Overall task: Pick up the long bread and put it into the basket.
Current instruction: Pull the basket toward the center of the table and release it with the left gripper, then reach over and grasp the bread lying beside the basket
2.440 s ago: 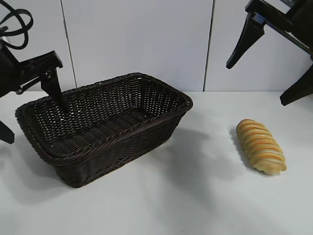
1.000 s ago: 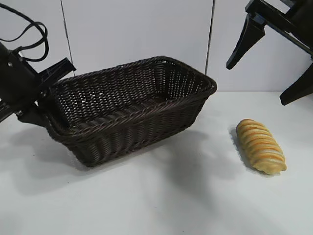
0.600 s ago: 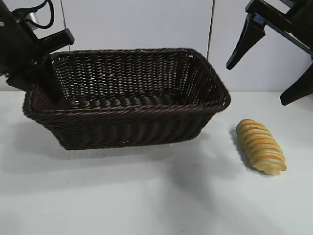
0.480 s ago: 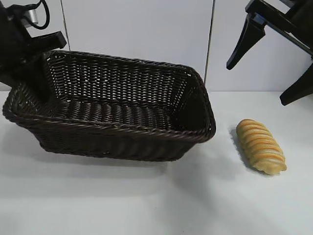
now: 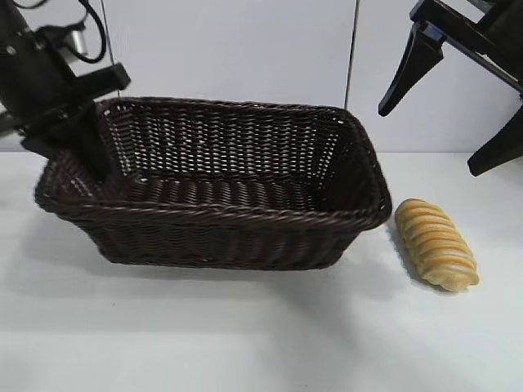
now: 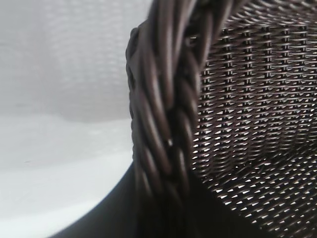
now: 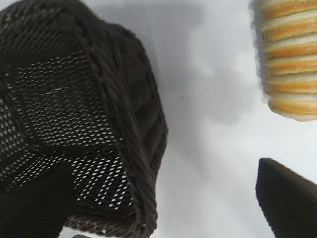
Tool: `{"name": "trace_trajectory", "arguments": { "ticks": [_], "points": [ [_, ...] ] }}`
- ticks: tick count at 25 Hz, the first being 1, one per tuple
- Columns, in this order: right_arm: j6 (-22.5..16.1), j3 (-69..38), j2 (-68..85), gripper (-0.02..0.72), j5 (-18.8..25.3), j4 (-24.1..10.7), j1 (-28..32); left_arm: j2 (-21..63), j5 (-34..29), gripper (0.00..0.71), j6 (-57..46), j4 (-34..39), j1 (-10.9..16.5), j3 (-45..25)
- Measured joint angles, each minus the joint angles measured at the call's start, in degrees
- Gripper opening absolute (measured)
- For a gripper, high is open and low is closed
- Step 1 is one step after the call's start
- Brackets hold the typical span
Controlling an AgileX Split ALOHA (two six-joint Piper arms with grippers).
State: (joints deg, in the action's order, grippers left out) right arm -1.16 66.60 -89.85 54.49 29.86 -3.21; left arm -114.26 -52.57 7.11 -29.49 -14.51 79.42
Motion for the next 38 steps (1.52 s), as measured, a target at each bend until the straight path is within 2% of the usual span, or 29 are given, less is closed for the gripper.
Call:
{"name": "trace_trajectory", "arguments": {
  "ticks": [10,12,13,14,18,19,21,24,32,35,38],
  "points": [
    [0.0,0.0,0.0,0.694,0.0,0.0,0.0,-2.63,1.45,0.093,-0.73,0.13,0.0,0.05],
    [0.0,0.0,0.0,0.694,0.0,0.0,0.0,-2.69,1.45,0.115,-0.73,0.0,0.0,0.05],
    [0.04,0.0,0.0,0.694,0.0,0.01,0.0,-2.69,1.45,0.148,-0.73,-0.29,0.0,0.05],
    [0.04,0.0,0.0,0.694,0.0,0.01,0.0,-2.69,1.4,0.213,-0.73,-0.59,0.0,0.05],
    [0.11,0.0,0.0,0.694,0.0,0.01,0.0,-2.61,0.44,0.569,-1.55,-0.95,0.0,0.39],
    [0.11,0.0,0.0,0.694,0.0,0.01,0.0,-2.35,0.35,0.617,-2.37,-0.71,0.0,0.48],
    [0.11,0.0,0.0,0.694,0.0,0.01,0.0,-1.49,-0.23,0.661,-4.03,1.38,0.0,1.18],
    [0.31,0.0,0.0,0.694,0.0,0.01,0.0,0.5,-2.6,0.685,-6.29,5.54,0.0,3.73],
    [0.36,0.0,0.0,0.694,0.06,0.01,0.0,5.92,-10.68,0.693,-10.51,17.45,0.48,13.04],
    [0.36,0.0,0.0,0.694,0.12,0.01,0.0,6.13,-13.31,0.693,-11.08,22.15,2.65,16.99],
    [0.37,0.0,0.0,0.694,0.12,0.01,0.0,6.13,-16.24,0.693,-11.21,27.48,6.71,20.33]
  ]
}}
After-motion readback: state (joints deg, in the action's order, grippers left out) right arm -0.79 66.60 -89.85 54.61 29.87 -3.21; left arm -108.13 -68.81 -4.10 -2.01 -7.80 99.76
